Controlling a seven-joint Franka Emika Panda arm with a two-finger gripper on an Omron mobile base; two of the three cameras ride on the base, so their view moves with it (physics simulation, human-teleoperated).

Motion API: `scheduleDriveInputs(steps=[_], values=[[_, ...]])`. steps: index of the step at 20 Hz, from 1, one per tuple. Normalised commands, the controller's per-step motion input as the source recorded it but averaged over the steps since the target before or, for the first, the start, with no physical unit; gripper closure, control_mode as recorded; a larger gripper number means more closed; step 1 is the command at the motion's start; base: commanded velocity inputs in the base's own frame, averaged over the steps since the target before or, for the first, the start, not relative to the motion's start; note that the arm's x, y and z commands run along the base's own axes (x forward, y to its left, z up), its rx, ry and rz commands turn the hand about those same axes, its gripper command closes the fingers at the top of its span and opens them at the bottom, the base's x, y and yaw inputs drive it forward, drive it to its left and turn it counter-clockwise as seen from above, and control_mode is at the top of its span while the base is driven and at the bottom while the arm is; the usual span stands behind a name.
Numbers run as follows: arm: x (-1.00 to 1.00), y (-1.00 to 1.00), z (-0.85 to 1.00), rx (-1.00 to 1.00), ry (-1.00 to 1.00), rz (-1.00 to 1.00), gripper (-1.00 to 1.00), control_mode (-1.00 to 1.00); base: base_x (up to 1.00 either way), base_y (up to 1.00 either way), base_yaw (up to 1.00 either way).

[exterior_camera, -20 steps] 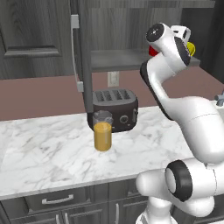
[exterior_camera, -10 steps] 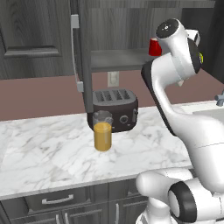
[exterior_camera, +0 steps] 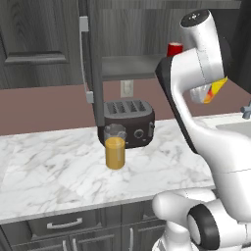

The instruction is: There is a tray on the dining counter. Grab the cup, mug, and pitcher and place them on the tray. The pitcher may be placed next to the tray if it cannot fit the tray.

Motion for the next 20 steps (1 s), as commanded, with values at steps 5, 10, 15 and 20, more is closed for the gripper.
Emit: scheduleDriveInputs(steps=[5,10,15,20], values=[[-0.17,0.25,-0.27,0.1,0.2,0.0,1.0,-1.0,0.0,0.0,0.0],[-0.06,0.05,-0.41,0.06,0.19,0.0,1.0,-1.0,0.0,0.0,0.0],[0.0,0.06,-0.38,0.02,0.21,0.0,1.0,-1.0,0.0,0.0,0.0],[0.0,0.02,-0.22,0.0,0.15,0.0,1.0,1.0,-0.06,0.0,0.0]])
